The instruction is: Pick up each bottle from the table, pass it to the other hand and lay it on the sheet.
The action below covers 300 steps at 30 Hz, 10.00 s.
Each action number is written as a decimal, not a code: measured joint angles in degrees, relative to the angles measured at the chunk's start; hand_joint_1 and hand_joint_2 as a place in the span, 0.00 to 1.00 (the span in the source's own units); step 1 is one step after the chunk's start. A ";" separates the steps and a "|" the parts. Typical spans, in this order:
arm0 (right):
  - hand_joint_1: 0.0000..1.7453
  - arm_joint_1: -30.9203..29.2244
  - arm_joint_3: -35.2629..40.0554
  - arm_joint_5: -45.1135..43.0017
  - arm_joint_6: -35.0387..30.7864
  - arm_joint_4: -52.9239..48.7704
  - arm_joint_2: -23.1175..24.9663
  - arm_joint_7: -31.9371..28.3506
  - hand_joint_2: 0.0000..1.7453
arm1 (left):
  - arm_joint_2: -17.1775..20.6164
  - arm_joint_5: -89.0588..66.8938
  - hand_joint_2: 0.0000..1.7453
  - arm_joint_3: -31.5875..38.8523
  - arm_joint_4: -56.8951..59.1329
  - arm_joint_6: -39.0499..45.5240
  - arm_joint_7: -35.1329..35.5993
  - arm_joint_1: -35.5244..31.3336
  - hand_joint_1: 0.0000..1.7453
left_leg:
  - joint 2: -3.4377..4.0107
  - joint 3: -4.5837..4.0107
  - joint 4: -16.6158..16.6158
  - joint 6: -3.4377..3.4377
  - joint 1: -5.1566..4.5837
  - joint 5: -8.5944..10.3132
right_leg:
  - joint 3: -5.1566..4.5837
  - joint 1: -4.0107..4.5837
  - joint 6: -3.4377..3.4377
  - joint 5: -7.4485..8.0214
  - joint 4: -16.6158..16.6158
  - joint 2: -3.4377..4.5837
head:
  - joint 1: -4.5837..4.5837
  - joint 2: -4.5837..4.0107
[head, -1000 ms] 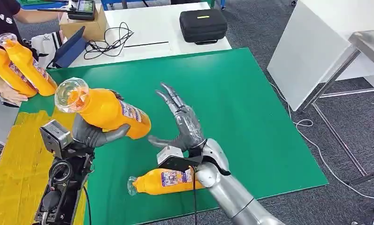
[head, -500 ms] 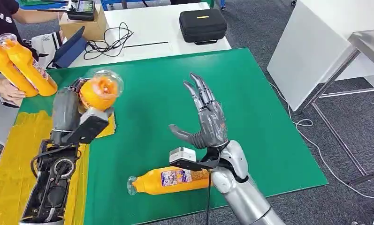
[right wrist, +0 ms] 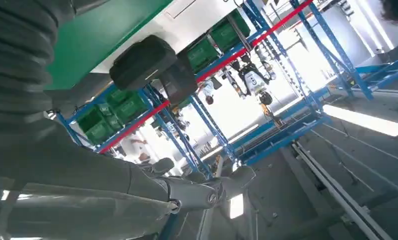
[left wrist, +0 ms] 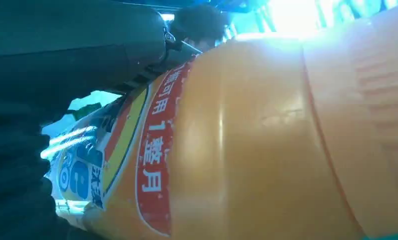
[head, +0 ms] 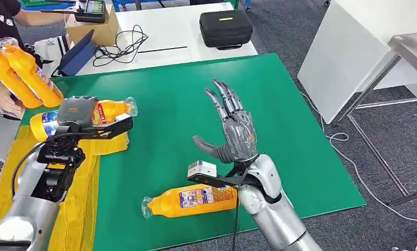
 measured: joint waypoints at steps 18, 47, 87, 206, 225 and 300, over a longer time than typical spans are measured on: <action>0.00 -0.73 0.00 -0.64 1.64 1.05 0.00 0.33 1.00 | 0.90 -0.46 1.00 0.07 17.77 -2.80 -0.17 -4.05 0.00 | 0.01 -0.02 0.00 0.00 0.01 0.00 | 0.00 0.01 0.00 0.00 0.01 0.00 | 0.00 0.00; 0.00 -0.61 0.02 1.75 2.27 3.48 -0.09 2.10 1.00 | 0.44 5.87 0.00 1.77 14.89 1.31 -6.44 -3.51 0.00 | 0.01 -0.02 0.00 0.00 0.00 0.00 | 0.00 0.00 0.00 0.00 0.00 0.00 | 0.02 0.00; 0.00 9.11 5.42 7.72 28.00 -1.92 -15.23 8.79 1.00 | 2.23 54.77 1.00 13.40 -29.45 2.71 -22.47 18.45 0.00 | 0.04 -0.02 -0.02 -0.07 0.00 -0.09 | -0.03 -0.01 -0.03 -0.03 -0.04 0.09 | 0.00 0.00; 1.00 9.36 -3.32 8.72 24.13 13.99 -10.71 18.62 1.00 | -0.70 61.09 1.00 11.43 -22.83 -0.66 -21.20 17.34 0.00 | 0.23 0.26 -0.02 -0.01 -0.02 -0.02 | 0.20 0.01 -0.18 0.12 -0.05 0.23 | 0.00 0.00; 1.00 11.71 -16.07 -10.35 -1.32 5.75 -4.06 4.19 1.00 | -1.83 61.31 1.00 11.37 -25.08 0.04 -22.23 20.46 0.00 | 0.23 0.02 -0.02 -0.01 0.01 -0.02 | -0.06 0.05 -0.18 0.11 -0.05 0.23 | 0.00 0.00; 1.00 -9.62 7.78 -29.25 -3.06 45.70 12.44 -19.58 1.00 | -7.25 102.47 1.00 -8.83 -8.80 -23.02 -21.35 9.72 1.00 | 0.29 -0.06 -0.02 -0.05 0.06 0.02 | -0.18 0.09 -0.19 0.12 -0.02 0.25 | 0.00 0.00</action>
